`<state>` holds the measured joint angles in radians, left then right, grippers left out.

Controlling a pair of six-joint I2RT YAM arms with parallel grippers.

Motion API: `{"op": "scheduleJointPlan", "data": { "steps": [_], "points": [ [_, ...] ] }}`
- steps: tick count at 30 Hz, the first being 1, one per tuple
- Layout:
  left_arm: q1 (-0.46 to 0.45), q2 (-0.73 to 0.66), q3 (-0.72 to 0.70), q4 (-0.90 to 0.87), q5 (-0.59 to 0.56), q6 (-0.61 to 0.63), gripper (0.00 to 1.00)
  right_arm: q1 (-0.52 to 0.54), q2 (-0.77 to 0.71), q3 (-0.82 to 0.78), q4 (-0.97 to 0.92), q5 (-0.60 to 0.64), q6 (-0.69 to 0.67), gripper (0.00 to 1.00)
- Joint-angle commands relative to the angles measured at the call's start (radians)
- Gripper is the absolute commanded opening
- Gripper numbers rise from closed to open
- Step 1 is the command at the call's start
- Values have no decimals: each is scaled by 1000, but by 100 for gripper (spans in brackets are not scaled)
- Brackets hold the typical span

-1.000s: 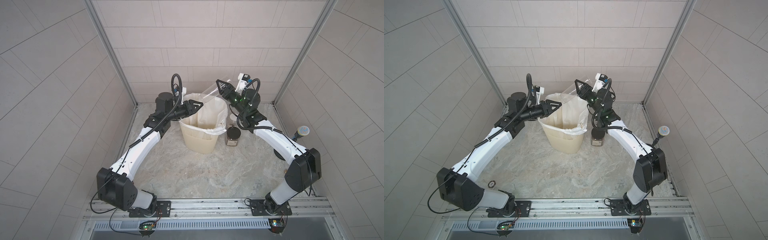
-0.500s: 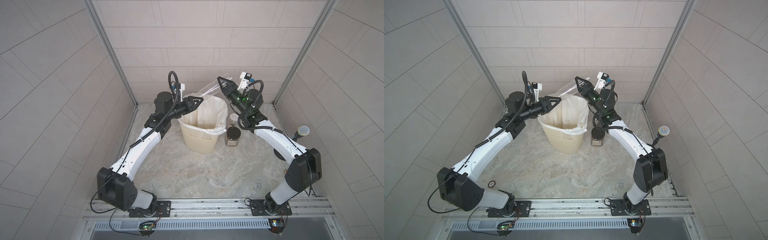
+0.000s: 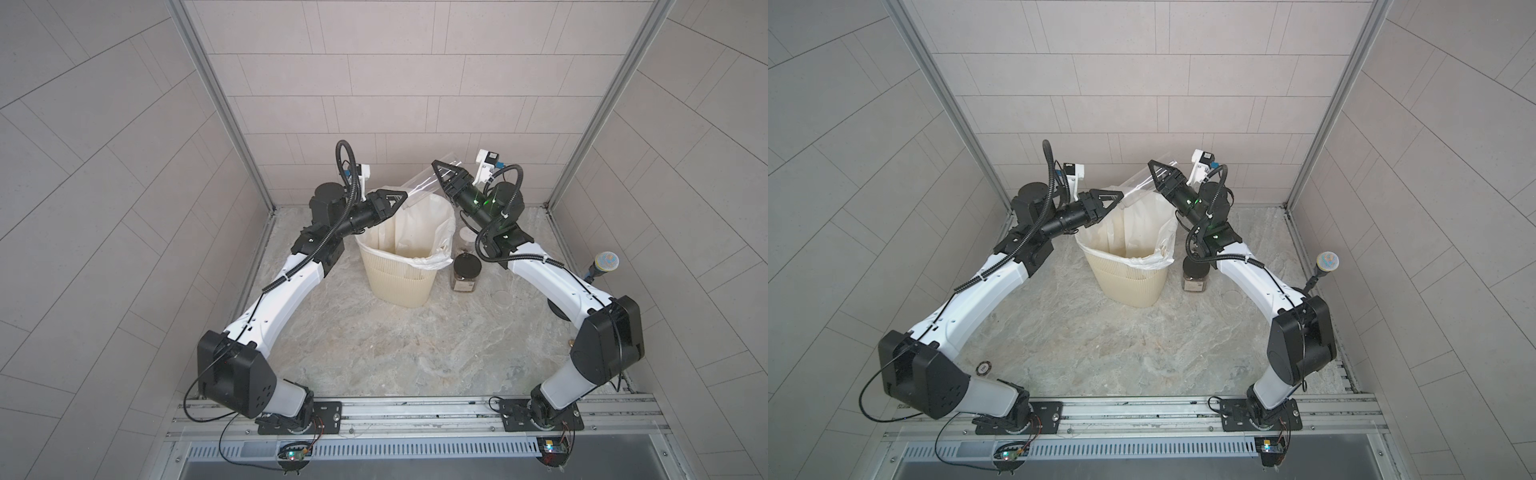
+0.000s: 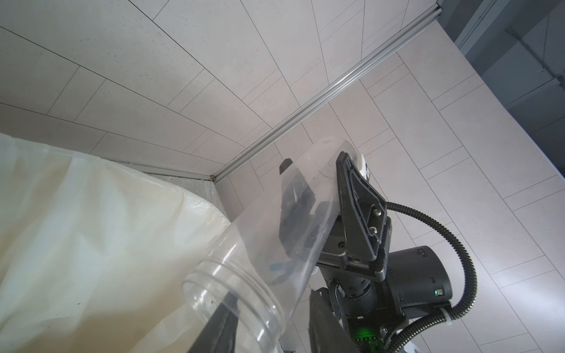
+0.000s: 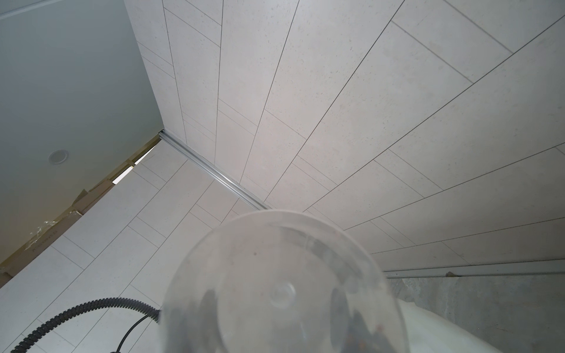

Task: Empty the moldy dried flower tea in the jars
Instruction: Place the jar at the center of the board.

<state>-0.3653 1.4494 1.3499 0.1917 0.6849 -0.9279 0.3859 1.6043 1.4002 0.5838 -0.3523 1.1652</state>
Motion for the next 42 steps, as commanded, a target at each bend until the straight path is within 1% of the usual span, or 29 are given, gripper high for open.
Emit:
{"op": "scheduleJointPlan", "data": {
  "steps": [1,3,7,9,13,18,19,20,21,23,26,33,37,42],
  "points": [
    [-11,5,9,81,31,-29,40,-1,-20,11,71,-27,45,44],
    [-12,6,8,82,34,-31,38,1,-20,8,67,-25,44,44],
    [-12,3,6,88,32,-42,26,1,-11,2,81,-28,60,45],
    [-13,-1,1,104,30,-49,23,0,-9,3,85,-28,64,46],
    [-12,-16,-6,102,14,-34,16,0,7,22,99,-40,83,52],
    [-10,-21,-31,174,10,-63,13,-1,29,39,125,-76,111,67],
    [-9,-20,-34,185,10,-69,13,-1,29,37,128,-76,112,71],
    [-8,-20,-31,188,10,-69,13,-2,28,35,132,-77,114,77],
    [-6,-20,-31,190,10,-69,13,-4,26,33,133,-76,114,80],
    [1,-21,-27,196,11,-71,12,-9,14,23,113,-64,100,87],
    [9,-21,-17,195,11,-71,12,-20,-11,4,78,-38,60,95],
    [31,-33,-11,201,5,-69,12,-74,-29,-23,86,-38,71,97],
    [47,-45,-10,207,12,-71,10,-117,-38,-47,106,-37,90,96],
    [102,-68,6,194,19,-78,10,-146,-50,-56,99,-47,84,95]
  ]
}}
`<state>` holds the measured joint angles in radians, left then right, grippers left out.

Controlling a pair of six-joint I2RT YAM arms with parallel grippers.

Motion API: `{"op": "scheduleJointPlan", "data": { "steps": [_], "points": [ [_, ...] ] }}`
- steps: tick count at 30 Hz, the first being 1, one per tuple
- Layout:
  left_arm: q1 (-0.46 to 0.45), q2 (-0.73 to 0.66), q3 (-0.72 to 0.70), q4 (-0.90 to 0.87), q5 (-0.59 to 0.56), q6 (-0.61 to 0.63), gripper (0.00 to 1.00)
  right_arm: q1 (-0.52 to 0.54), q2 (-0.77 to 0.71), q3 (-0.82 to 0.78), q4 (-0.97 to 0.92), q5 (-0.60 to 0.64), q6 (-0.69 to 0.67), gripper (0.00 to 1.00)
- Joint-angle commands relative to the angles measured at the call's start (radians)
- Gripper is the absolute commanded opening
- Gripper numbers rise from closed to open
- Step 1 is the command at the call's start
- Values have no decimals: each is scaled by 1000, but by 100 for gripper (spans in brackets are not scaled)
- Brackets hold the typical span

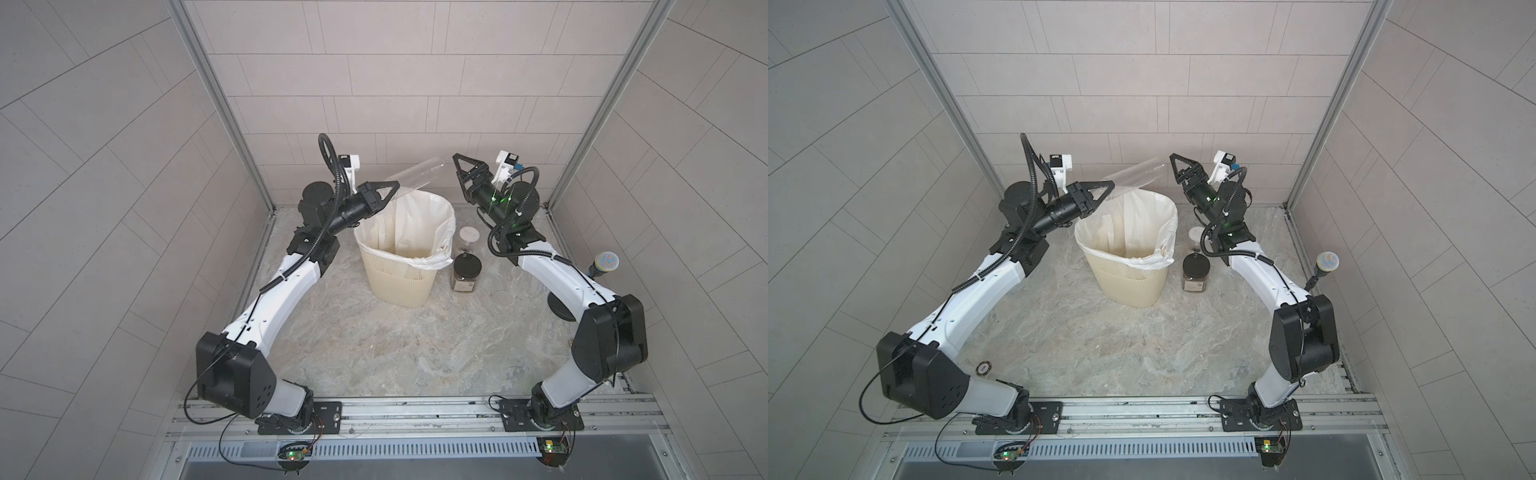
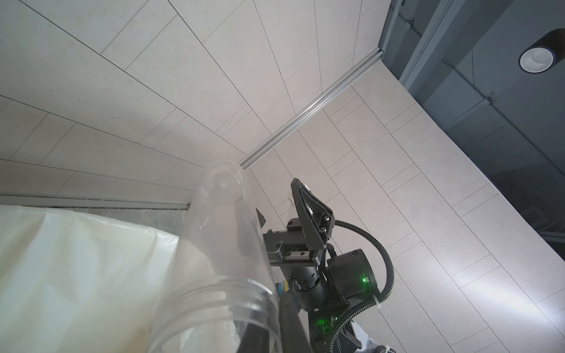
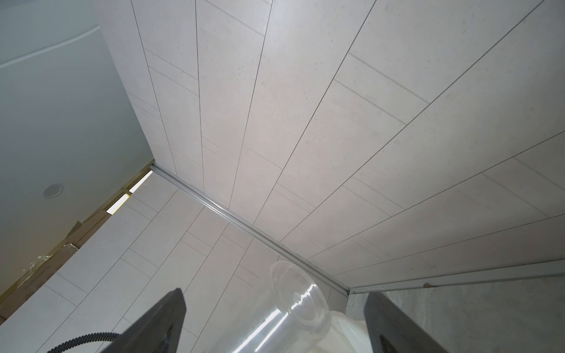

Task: Empty the moldy dried flower tea in the jars
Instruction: Place the jar at the center of the board.

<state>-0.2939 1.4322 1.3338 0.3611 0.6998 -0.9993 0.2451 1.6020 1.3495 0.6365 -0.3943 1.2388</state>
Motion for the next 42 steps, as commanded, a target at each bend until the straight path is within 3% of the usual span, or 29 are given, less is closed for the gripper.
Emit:
{"op": "scheduleJointPlan", "data": {
  "steps": [1,12,16,20,25,33,37,42],
  "points": [
    [47,-53,36,14,14,-6,10,-10,-51,-9,43,-6,9,95],
    [250,-85,158,-346,-6,143,6,-35,-97,-68,-20,-12,-54,93],
    [305,-58,259,-636,-60,268,5,-35,-127,-85,-101,-7,-120,93],
    [328,8,408,-981,-191,429,3,-35,-178,-93,-255,36,-237,92],
    [320,123,539,-1207,-179,524,2,-29,-242,-105,-410,99,-392,92],
    [220,272,606,-1464,-444,628,0,-22,-343,-190,-514,170,-515,91],
    [182,306,572,-1493,-512,629,0,-22,-376,-239,-524,183,-542,91],
    [165,361,583,-1533,-519,634,0,-21,-398,-280,-525,178,-547,91]
  ]
}}
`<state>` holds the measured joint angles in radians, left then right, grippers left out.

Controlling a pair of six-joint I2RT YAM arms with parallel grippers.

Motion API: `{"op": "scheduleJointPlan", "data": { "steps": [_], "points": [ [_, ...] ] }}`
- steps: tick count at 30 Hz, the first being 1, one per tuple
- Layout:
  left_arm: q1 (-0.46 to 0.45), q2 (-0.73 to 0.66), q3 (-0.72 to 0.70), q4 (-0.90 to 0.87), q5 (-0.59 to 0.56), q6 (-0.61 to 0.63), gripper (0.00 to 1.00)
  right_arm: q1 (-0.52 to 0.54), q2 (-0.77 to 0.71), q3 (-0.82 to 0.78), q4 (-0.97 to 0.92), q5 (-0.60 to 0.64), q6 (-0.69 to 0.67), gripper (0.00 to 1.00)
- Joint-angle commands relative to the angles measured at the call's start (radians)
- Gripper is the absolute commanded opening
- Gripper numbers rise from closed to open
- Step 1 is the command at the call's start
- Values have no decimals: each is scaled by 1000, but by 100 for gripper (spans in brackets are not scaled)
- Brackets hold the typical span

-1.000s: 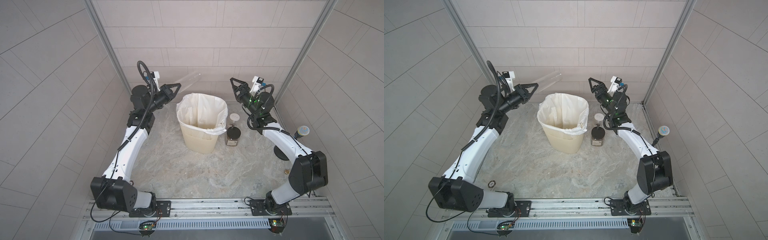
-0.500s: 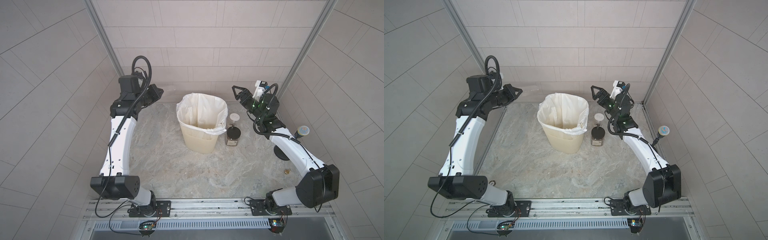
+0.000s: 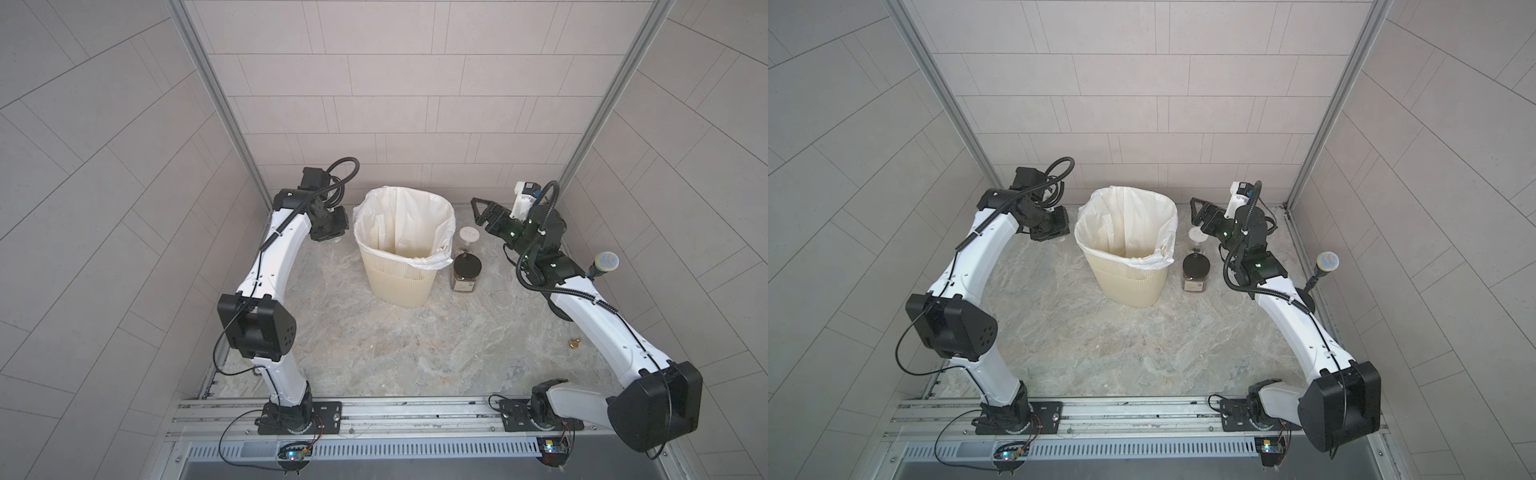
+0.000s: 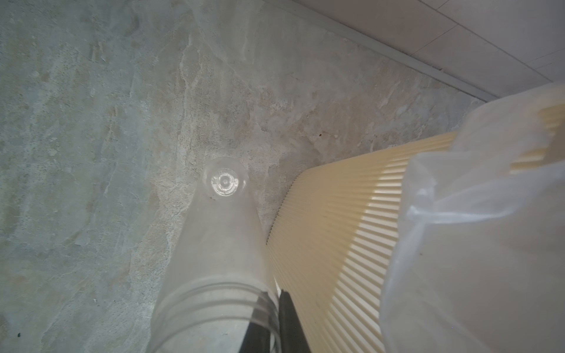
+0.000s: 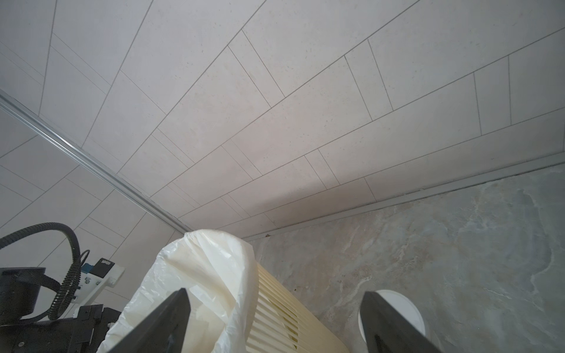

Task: Empty the moldy dried flower tea in the jars
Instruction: Place the jar at the center of the board.

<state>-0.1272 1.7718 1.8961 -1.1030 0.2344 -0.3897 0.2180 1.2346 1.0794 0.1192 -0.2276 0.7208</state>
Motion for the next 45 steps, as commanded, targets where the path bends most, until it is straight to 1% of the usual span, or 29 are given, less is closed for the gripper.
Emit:
{"op": "scheduleJointPlan", "data": {
  "steps": [1,4,5,7,10,14,19,22,25,29,32,37,38,40,45],
  "points": [
    [-3,39,34,-92,-63,29,0,6,-37,-18,-7,15,-29,91],
    [-6,83,70,-160,-77,37,0,5,-48,-24,-10,26,-42,91],
    [-6,86,60,-165,-77,37,0,4,-50,-24,-12,29,-47,91],
    [-6,84,29,-163,-54,35,0,4,-52,-23,-13,34,-53,91],
    [-3,105,32,-197,-27,51,0,4,-47,-20,-13,31,-54,91],
    [7,114,17,-186,32,50,0,4,-39,-22,-12,24,-52,91],
    [5,135,11,-182,19,51,0,4,-32,-25,-3,21,-46,91],
    [0,118,-38,-149,-33,51,0,4,-31,-24,3,14,-45,91],
    [0,94,-94,-119,-60,50,0,4,-28,-23,4,14,-46,91],
    [2,94,-134,-94,-36,41,0,4,-20,-19,8,5,-43,91],
    [3,101,-139,-89,-25,40,6,4,-18,-17,7,-1,-40,91],
    [5,97,-120,-84,-17,45,25,4,-25,-21,1,2,-47,91],
    [6,94,-117,-84,-17,45,27,4,-24,-22,0,3,-47,91],
    [5,92,-108,-87,-15,45,30,4,-23,-21,-1,1,-49,91],
    [11,67,-100,-84,-12,46,30,4,-27,-21,-9,-1,-58,90]
  ]
}}
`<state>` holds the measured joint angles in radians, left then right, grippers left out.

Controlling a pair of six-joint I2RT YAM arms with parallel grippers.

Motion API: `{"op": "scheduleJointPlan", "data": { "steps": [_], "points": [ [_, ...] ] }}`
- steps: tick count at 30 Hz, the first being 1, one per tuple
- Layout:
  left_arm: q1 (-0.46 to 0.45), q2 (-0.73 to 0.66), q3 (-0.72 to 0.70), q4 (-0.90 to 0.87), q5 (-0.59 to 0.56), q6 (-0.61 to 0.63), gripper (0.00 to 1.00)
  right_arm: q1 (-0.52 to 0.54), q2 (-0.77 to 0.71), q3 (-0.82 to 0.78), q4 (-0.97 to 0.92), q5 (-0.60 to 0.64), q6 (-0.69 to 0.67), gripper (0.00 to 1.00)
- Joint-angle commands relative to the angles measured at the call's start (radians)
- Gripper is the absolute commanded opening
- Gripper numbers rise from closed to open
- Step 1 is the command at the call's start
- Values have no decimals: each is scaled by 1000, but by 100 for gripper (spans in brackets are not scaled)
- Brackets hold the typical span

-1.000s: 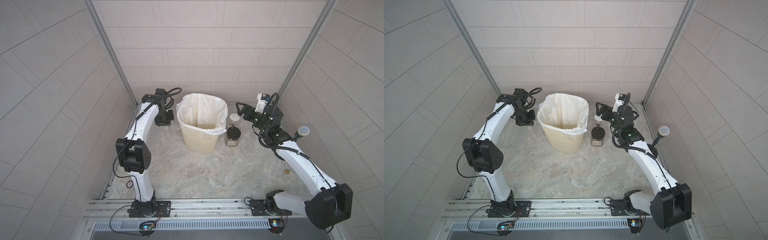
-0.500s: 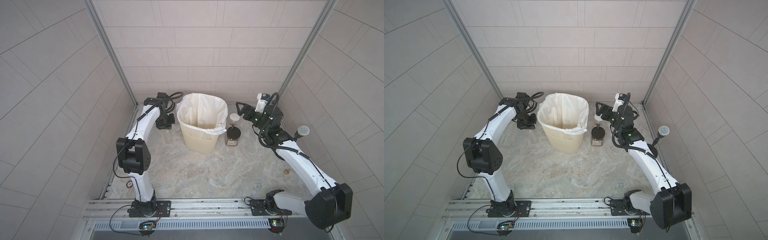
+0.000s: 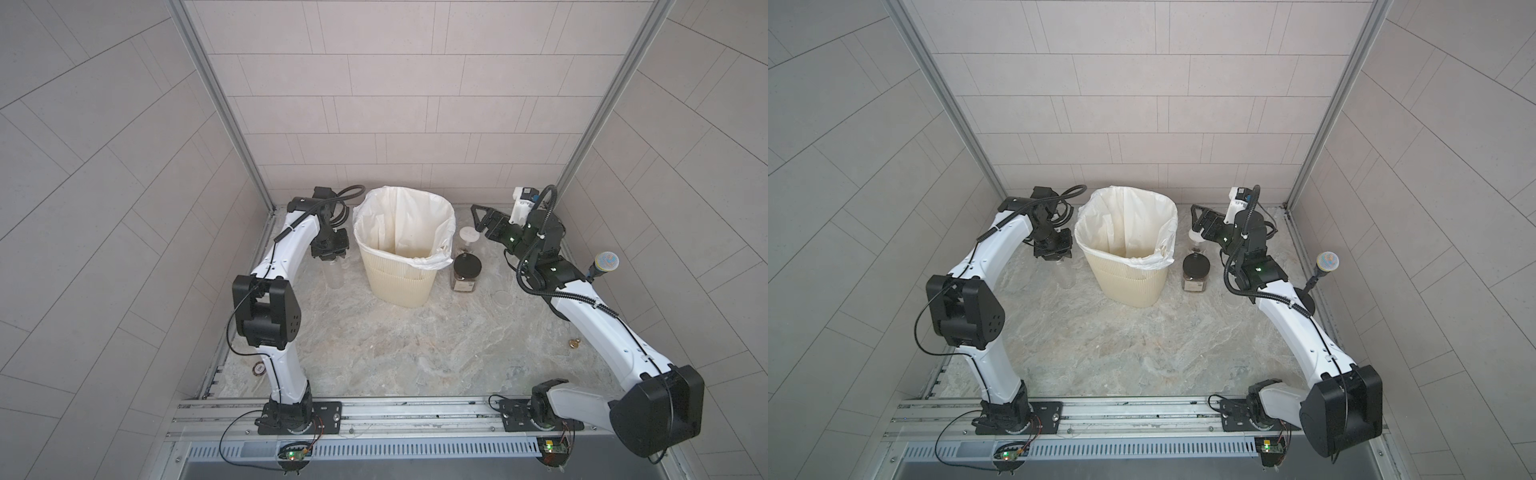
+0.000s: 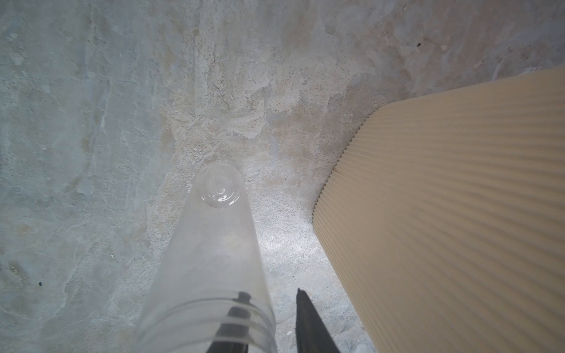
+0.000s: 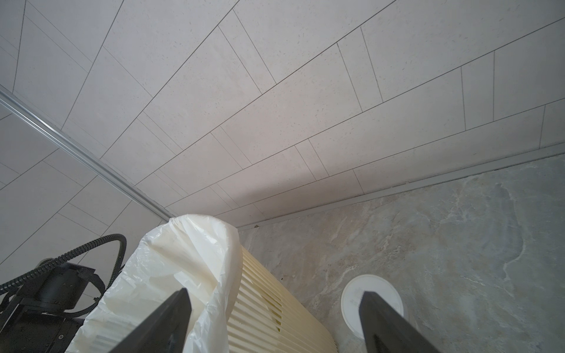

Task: Empty the moldy dried flower tea in the jars
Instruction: Place the jar at the center of the board.

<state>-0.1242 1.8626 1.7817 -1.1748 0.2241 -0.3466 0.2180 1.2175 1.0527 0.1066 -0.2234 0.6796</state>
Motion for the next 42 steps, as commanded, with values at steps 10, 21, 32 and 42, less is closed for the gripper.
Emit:
{"op": "scheduleJointPlan", "data": {
  "steps": [10,21,32,42],
  "points": [
    [24,-47,54,-23,7,5,30,6,-9,5,-4,7,-14,89],
    [42,-81,66,-13,5,6,30,9,-10,6,-23,14,-13,88],
    [45,-156,90,28,-10,-17,30,25,-8,52,-167,76,-58,86],
    [40,-400,-188,281,114,-53,32,27,-6,108,-522,153,-185,93]
  ]
}}
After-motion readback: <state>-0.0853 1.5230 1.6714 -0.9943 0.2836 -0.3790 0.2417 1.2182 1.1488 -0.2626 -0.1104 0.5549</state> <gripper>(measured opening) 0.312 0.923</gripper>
